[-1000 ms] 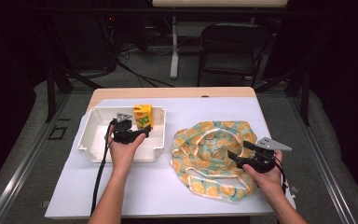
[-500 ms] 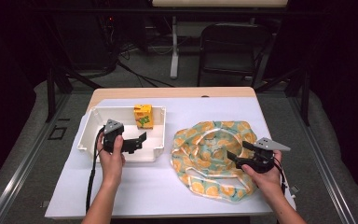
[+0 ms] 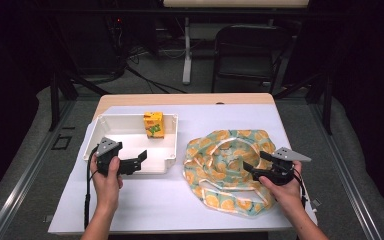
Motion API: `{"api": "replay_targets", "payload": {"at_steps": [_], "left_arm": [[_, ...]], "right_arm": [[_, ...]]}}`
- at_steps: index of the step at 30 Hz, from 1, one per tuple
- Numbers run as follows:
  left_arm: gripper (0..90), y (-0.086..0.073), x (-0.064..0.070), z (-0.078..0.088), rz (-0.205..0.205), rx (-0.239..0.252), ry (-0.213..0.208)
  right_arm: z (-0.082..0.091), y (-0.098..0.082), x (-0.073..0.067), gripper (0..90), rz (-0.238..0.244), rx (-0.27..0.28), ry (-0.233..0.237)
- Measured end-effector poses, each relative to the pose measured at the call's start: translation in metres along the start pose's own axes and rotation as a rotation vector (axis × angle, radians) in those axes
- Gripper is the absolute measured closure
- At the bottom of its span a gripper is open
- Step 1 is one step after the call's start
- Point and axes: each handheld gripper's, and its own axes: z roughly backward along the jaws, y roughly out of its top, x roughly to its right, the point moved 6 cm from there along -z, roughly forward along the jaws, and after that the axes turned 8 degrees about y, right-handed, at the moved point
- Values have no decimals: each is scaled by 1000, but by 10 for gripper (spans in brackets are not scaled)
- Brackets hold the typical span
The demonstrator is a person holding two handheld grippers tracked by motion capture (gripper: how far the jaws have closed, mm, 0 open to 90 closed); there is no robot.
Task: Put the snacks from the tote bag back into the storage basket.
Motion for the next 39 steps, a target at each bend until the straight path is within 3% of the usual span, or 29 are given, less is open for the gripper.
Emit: {"api": "replay_targets", "payload": {"at_steps": [4,12,17,27,39], "left_arm": [[1,-3,-2,11,18,10,-25],[4,-15,-14,30,18,8,2],[4,-25,-24,43,-5,5,24],[4,-37,-47,67,21,20,53],[4,-48,-59,80,20,17,67]], "right_arm": [[1,1,0,166,4,3,-2],[3,3,2,165,-2,13,-3],[2,3,2,164,3,10,-5],[1,3,1,160,12,7,-8],[0,3,0,158,12,10,-4]]}}
